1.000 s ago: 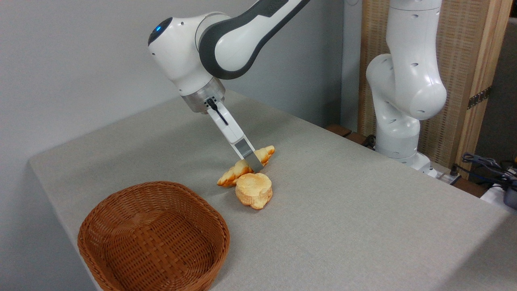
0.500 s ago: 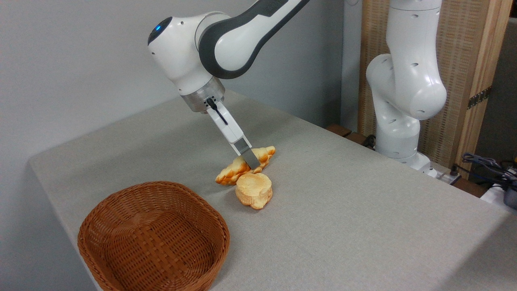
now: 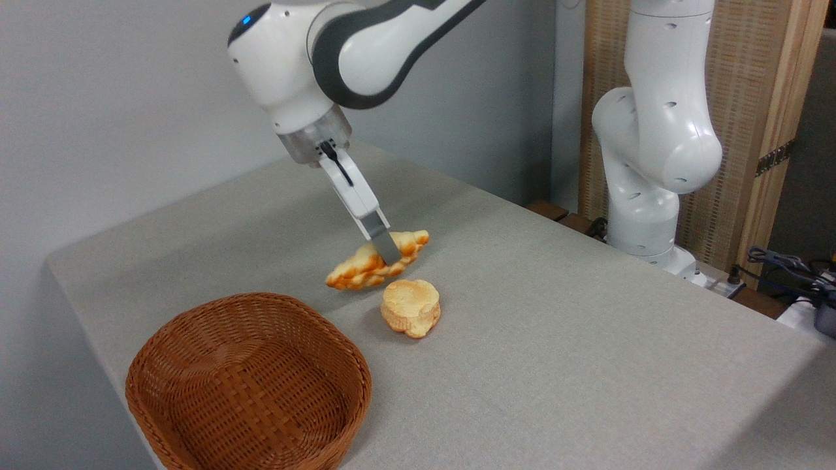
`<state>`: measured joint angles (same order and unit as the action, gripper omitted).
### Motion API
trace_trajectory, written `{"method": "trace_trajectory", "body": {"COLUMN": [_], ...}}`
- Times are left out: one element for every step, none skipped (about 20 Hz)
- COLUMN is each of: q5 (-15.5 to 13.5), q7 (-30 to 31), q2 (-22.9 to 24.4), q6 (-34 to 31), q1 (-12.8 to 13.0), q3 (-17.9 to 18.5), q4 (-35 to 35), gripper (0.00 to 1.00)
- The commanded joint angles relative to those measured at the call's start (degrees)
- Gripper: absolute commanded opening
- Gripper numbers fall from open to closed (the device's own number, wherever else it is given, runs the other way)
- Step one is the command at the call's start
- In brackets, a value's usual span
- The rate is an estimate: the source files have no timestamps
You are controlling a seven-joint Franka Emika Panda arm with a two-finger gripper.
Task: Put bread into the basket
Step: 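Lift the elongated roll and carry it over the wicker basket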
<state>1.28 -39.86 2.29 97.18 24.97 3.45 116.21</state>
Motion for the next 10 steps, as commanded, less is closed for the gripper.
{"method": "trace_trajectory", "body": {"q5": [-0.9,-0.9,-0.9,-0.8,-0.8,-0.8,-0.8,-0.8,-0.8,-0.5], "q7": [-0.4,-0.4,-0.5,-0.6,-0.8,-0.8,-0.8,-0.8,-0.8,-0.7], "q2": [0.7,0.7,0.6,0.5,0.3,-0.1,-0.5,-0.8,-1.5,-2.5], "q6": [-0.5,-0.5,-0.3,-0.1,0.0,0.9,2.1,3.5,5.2,7.0], "q1": [0.2,0.0,-0.2,-0.3,-0.4,-0.4,-0.4,-0.4,-0.4,-0.4], "q3": [0.8,0.9,0.9,0.9,1.0,1.6,2.8,3.5,3.7,3.8], "q4": [-4.3,-5.5,-6.4,-7.4,-8.4,-9.8,-10.7,-11.4,-12.2,-13.0], "gripper": [0.1,0.11,0.11,0.11,0.11,0.11,0.11,0.11,0.12,0.12]}}
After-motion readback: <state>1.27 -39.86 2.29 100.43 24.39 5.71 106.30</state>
